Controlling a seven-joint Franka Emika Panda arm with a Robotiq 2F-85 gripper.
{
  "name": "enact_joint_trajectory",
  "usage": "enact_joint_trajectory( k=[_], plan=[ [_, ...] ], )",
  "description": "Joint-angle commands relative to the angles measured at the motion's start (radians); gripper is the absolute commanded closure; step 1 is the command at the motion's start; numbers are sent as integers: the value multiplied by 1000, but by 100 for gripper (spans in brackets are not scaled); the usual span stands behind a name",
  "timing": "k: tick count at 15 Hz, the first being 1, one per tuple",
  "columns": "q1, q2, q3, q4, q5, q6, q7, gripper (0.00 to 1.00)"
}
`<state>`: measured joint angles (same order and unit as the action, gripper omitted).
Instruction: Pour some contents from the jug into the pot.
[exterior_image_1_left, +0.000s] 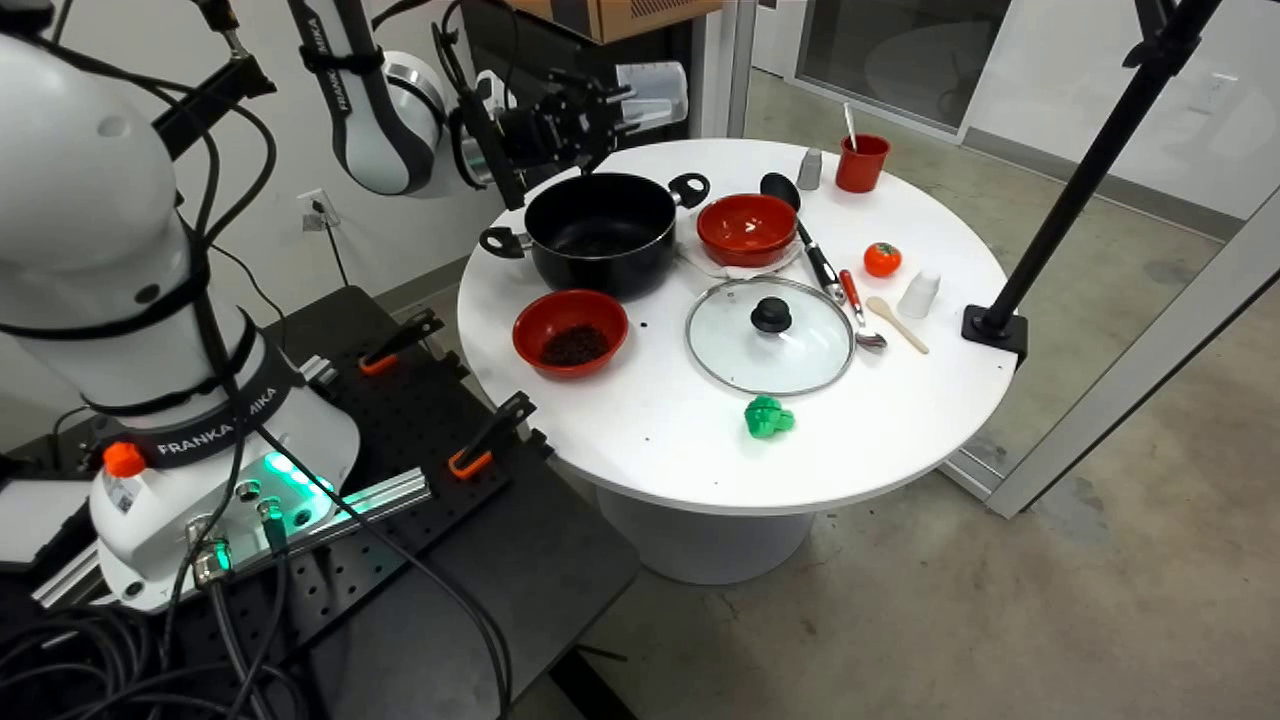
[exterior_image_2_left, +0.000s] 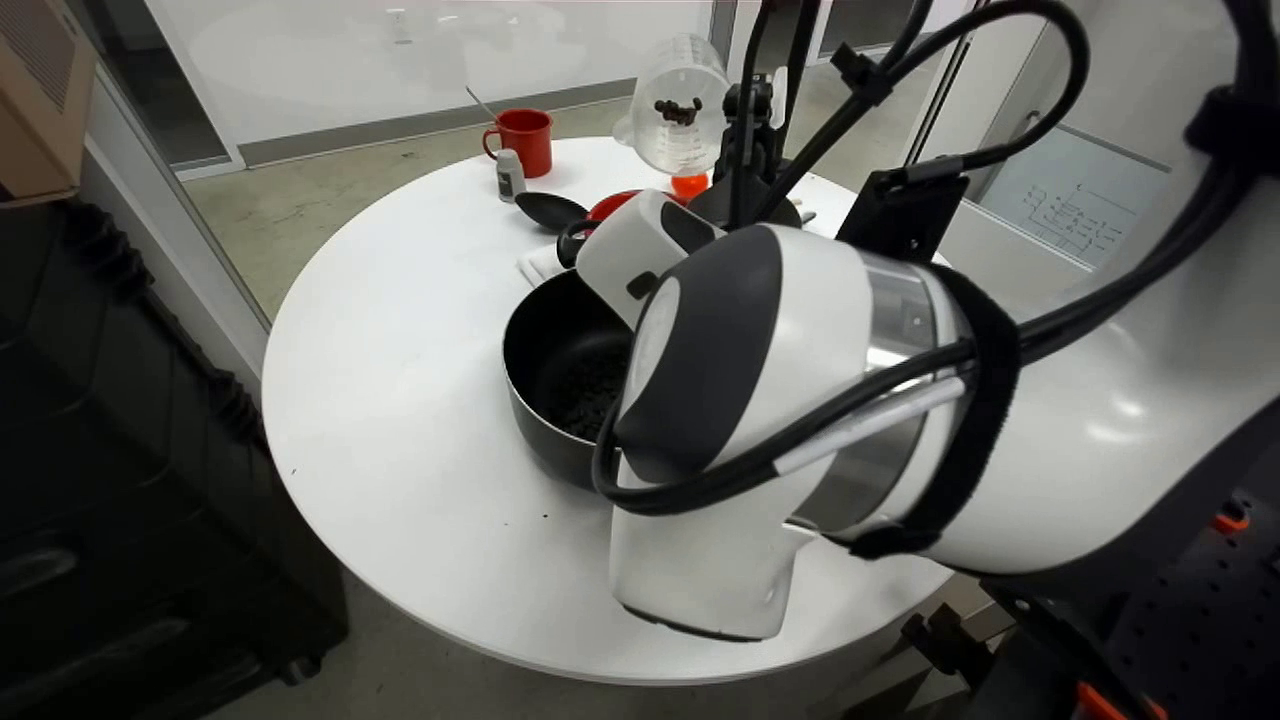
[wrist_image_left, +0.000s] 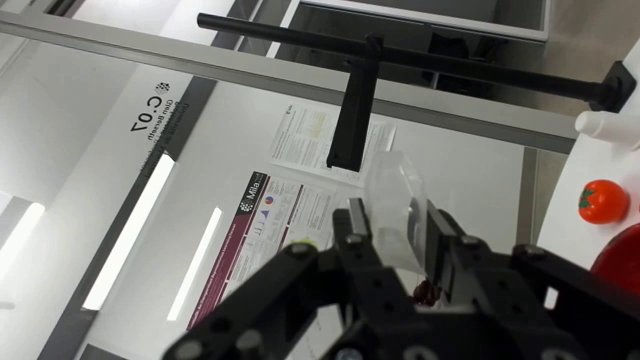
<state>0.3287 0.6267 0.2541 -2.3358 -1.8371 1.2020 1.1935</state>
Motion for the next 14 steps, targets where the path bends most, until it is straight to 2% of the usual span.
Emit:
enact_joint_trajectory(
  k=[1, 14],
  plan=[
    [-12, 48, -12, 28, -38, -79, 9, 93],
    [-34, 120, -25, 42, -102, -223, 26, 93]
  ],
)
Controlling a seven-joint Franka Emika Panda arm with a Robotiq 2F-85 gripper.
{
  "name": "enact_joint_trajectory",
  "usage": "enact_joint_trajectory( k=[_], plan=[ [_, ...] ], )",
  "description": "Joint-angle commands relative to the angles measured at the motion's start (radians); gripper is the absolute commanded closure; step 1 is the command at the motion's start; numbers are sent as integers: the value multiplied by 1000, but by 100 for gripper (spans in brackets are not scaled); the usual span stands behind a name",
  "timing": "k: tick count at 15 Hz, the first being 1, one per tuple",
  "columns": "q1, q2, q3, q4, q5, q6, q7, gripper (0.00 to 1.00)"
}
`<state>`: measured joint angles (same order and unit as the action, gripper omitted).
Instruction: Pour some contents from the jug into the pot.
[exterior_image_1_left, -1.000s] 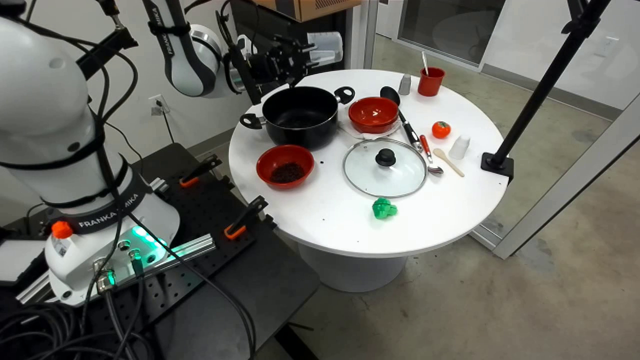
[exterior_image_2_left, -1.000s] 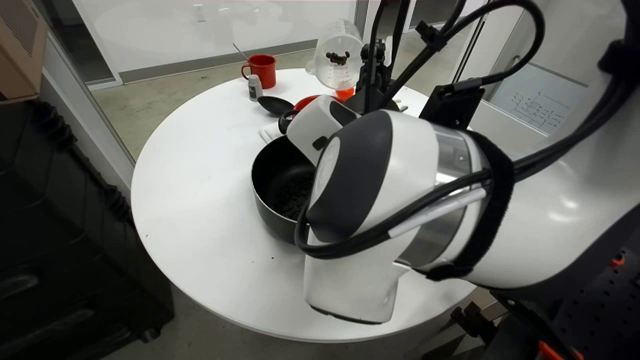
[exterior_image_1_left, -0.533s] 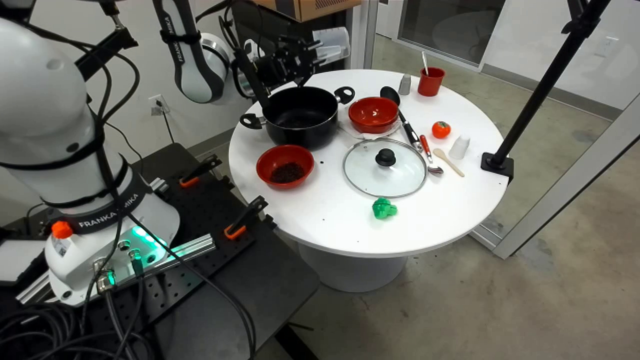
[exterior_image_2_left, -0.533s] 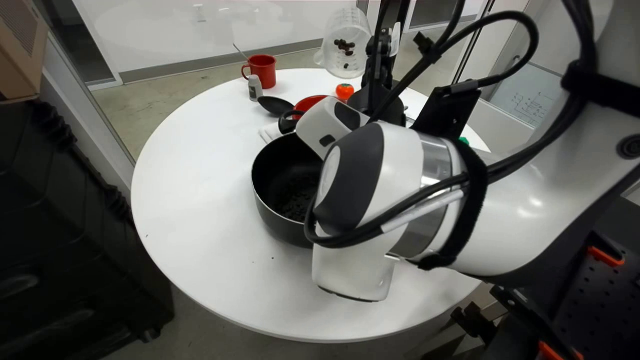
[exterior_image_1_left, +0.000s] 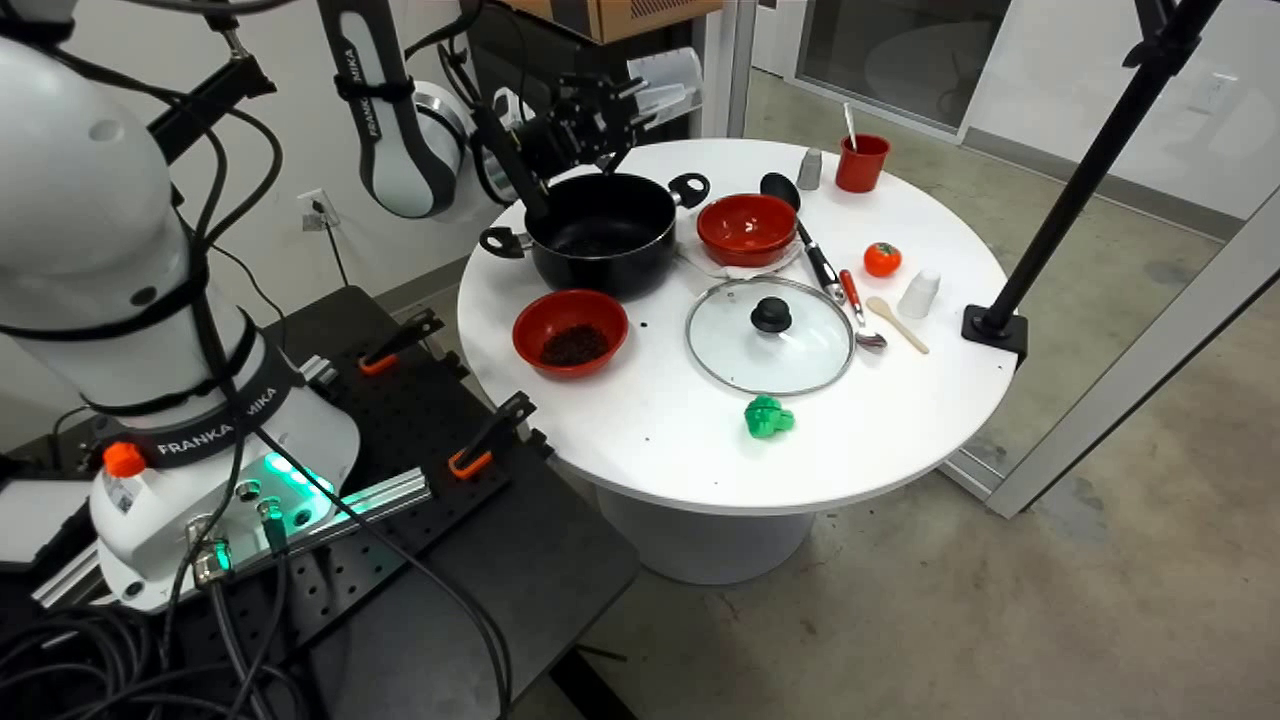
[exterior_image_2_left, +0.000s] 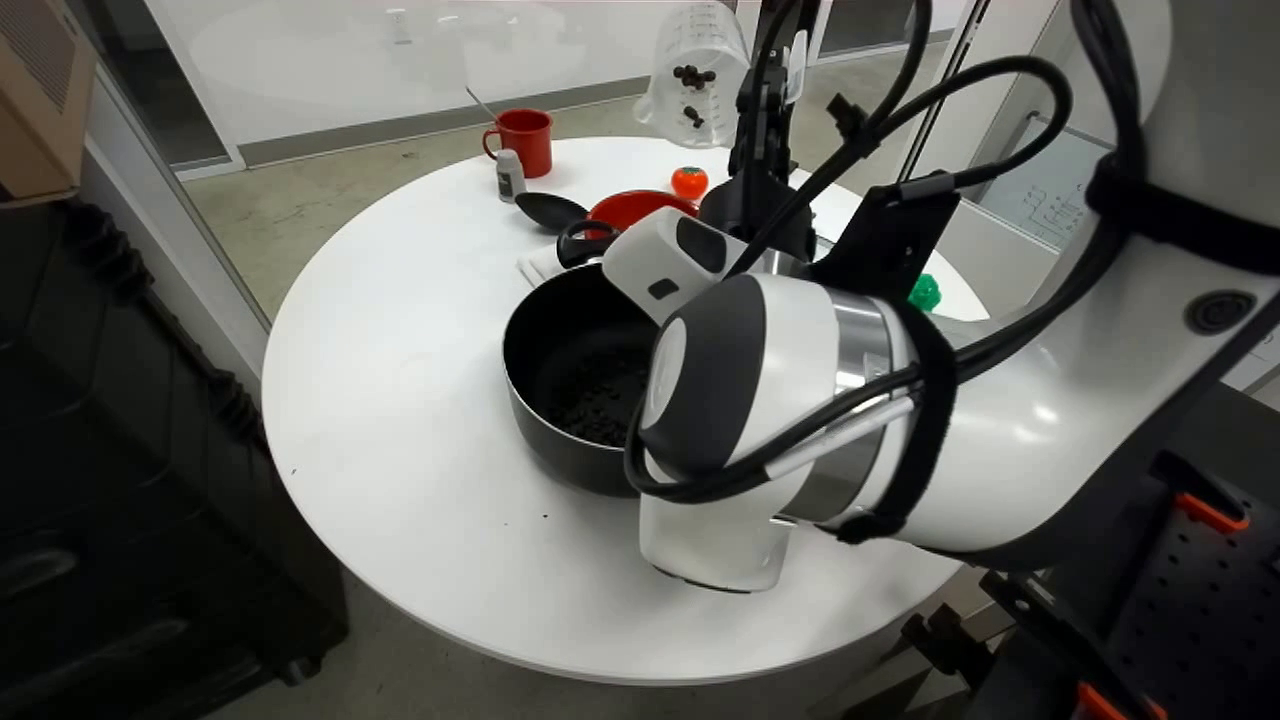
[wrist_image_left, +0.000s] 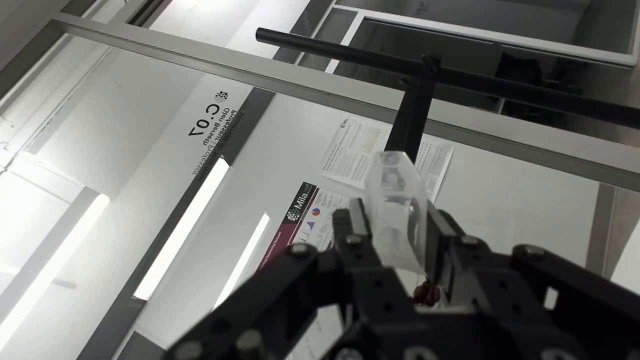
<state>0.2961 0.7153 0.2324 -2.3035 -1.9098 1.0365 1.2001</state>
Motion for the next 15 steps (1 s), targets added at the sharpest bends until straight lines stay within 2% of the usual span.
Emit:
enact_joint_trajectory(
  k=[1, 15],
  plan=[
    [-2, 37, -6, 9, -36, -69, 19, 93],
    [-33, 89, -40, 21, -161, -183, 13, 93]
  ],
)
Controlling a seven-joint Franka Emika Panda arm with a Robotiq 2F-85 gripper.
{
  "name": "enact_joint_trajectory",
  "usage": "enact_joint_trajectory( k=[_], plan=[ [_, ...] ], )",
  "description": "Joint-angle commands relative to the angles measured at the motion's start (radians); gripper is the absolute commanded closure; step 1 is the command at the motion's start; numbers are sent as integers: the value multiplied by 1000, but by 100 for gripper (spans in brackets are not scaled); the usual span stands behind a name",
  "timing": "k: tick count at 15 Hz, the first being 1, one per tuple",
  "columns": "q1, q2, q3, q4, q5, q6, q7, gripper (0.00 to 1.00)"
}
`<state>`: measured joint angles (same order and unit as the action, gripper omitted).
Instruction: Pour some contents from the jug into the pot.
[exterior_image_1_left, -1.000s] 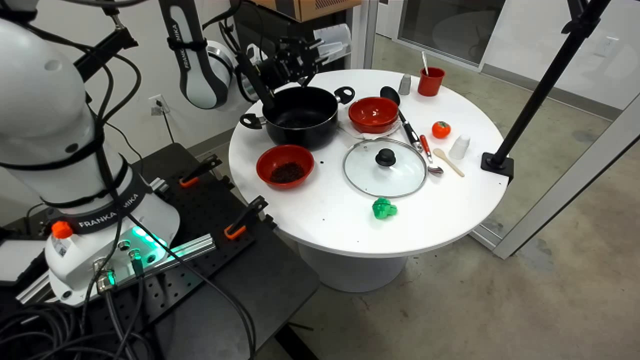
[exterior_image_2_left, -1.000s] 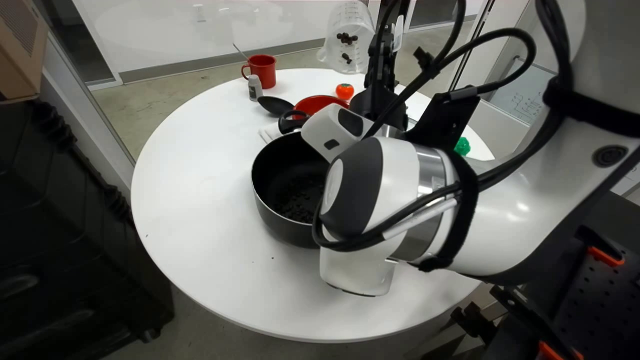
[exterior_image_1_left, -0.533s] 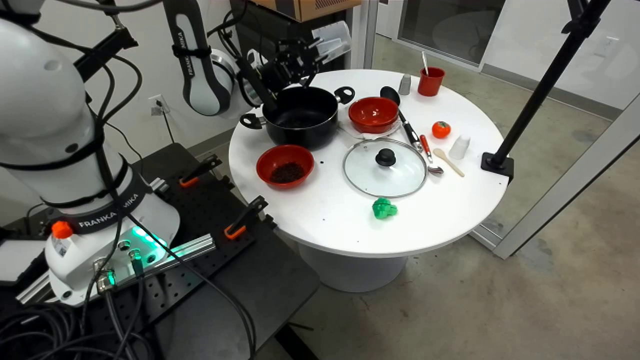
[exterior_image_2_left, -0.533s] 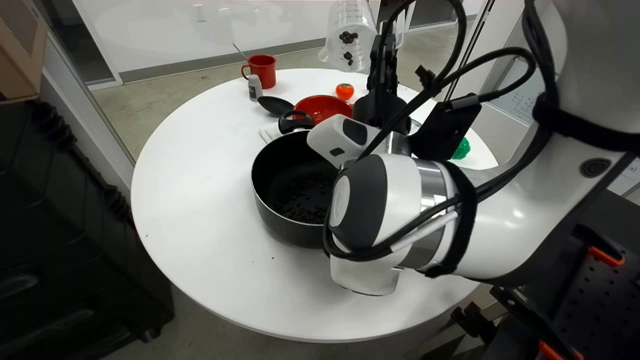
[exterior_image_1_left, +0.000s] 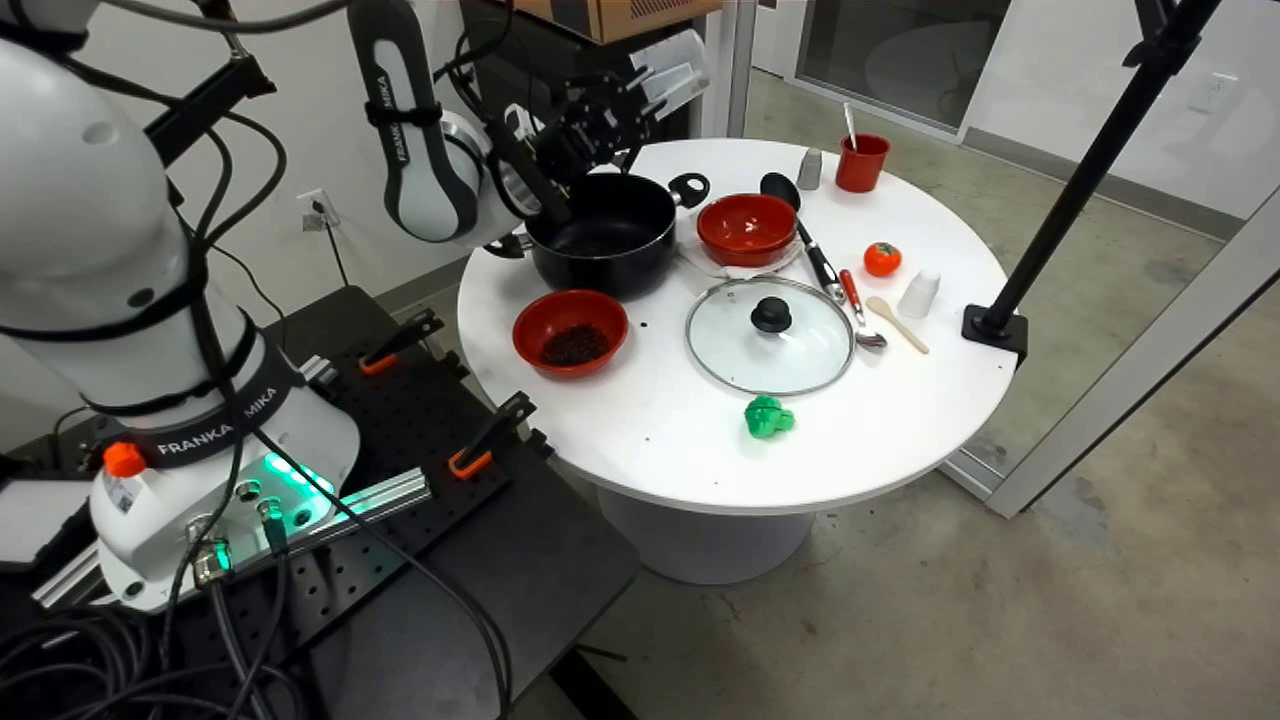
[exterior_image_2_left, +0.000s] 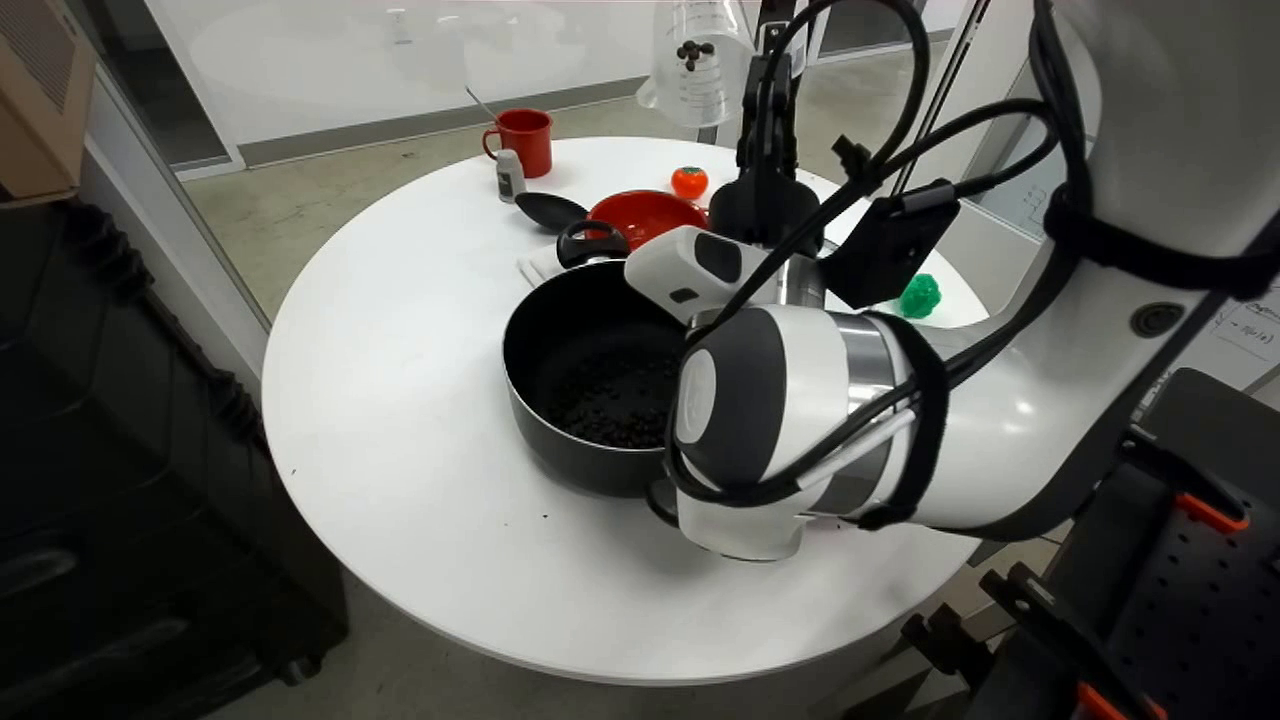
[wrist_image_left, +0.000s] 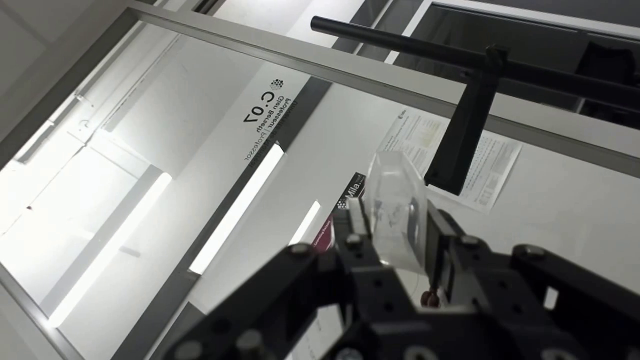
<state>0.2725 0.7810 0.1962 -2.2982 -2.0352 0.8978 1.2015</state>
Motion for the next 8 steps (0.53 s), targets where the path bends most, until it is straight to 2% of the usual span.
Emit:
enact_joint_trajectory(
  k=[1, 8],
  plan=[
    [-10, 25, -6, 16, -44, -48, 14, 93],
    [-31, 17, 20, 36, -28, -28, 3, 93]
  ],
)
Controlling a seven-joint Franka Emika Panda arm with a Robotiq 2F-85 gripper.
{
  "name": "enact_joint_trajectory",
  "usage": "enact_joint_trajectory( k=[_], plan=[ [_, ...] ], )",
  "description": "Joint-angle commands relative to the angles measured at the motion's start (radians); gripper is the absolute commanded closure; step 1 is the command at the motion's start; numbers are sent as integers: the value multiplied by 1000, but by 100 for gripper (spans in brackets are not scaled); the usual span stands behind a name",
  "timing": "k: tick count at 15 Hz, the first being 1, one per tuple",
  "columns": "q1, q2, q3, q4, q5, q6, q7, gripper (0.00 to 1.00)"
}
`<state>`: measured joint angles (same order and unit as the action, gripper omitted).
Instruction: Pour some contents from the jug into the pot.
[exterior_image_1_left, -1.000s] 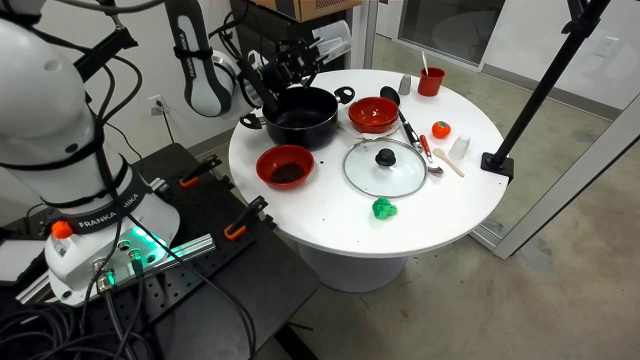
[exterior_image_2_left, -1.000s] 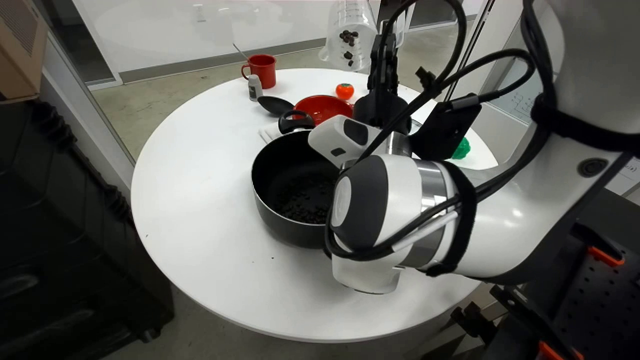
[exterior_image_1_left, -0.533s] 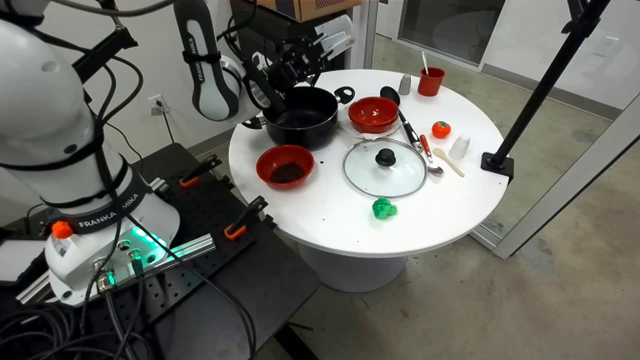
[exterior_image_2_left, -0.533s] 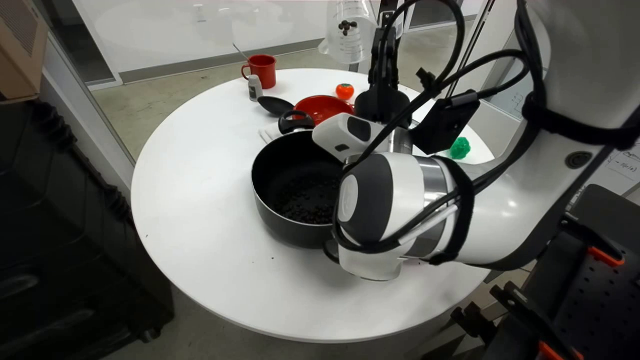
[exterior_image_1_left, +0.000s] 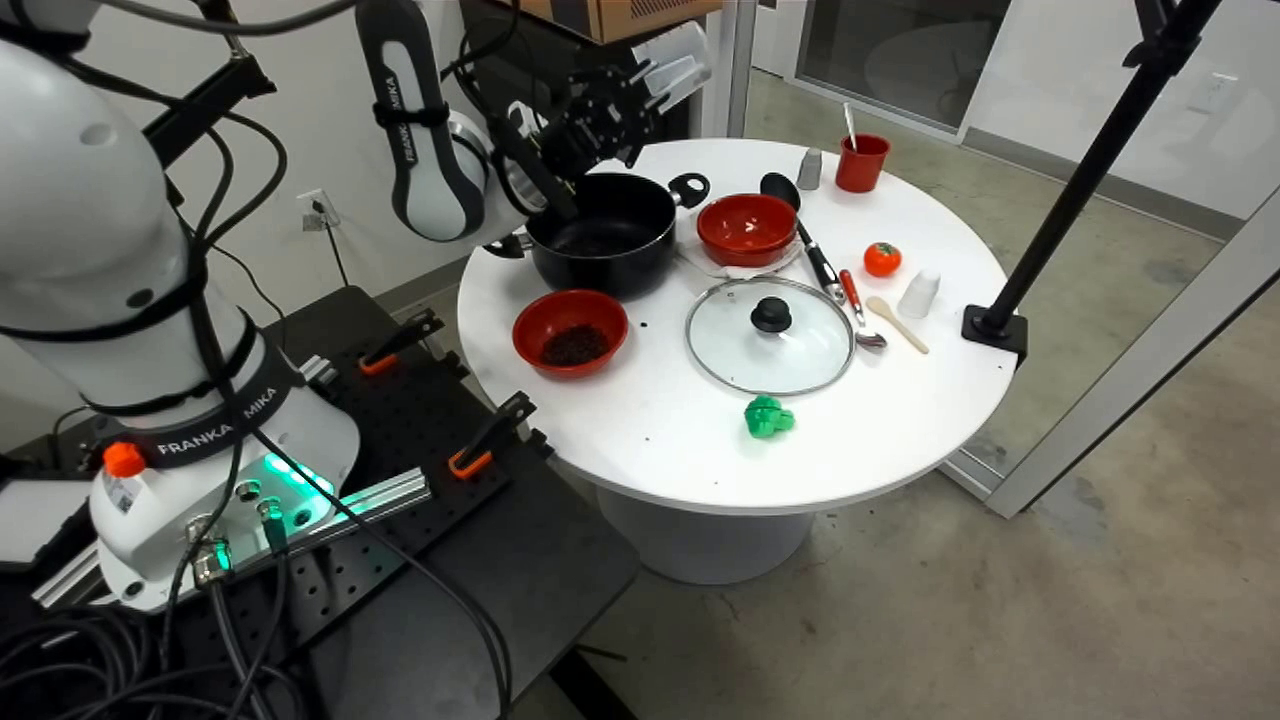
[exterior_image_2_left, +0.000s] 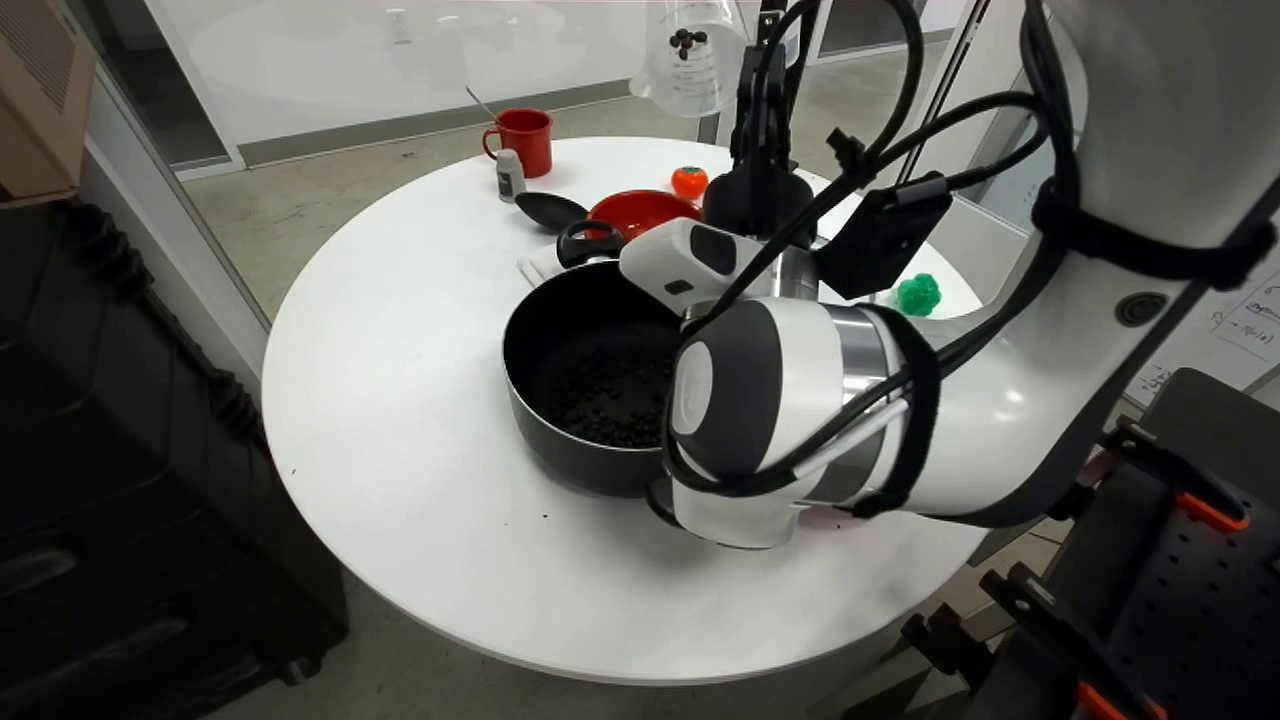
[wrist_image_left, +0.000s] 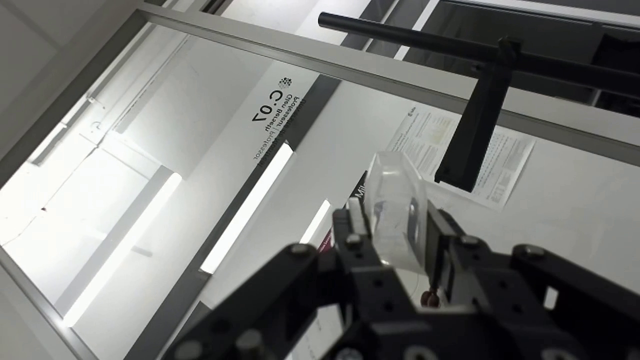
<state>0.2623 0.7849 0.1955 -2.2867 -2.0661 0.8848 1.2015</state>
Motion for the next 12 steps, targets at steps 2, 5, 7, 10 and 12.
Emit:
enact_joint_trajectory(
  k=[2, 5, 7, 10, 12],
  plan=[
    [-43, -3, 56, 37, 50, 24, -8, 93],
    [-84, -36, 112, 59, 140, 118, -24, 93],
    [-111, -77, 142, 68, 205, 210, -40, 93],
    [-143, -140, 158, 87, 302, 347, -59, 93],
    [-163, -192, 153, 93, 363, 449, -82, 93]
  ],
)
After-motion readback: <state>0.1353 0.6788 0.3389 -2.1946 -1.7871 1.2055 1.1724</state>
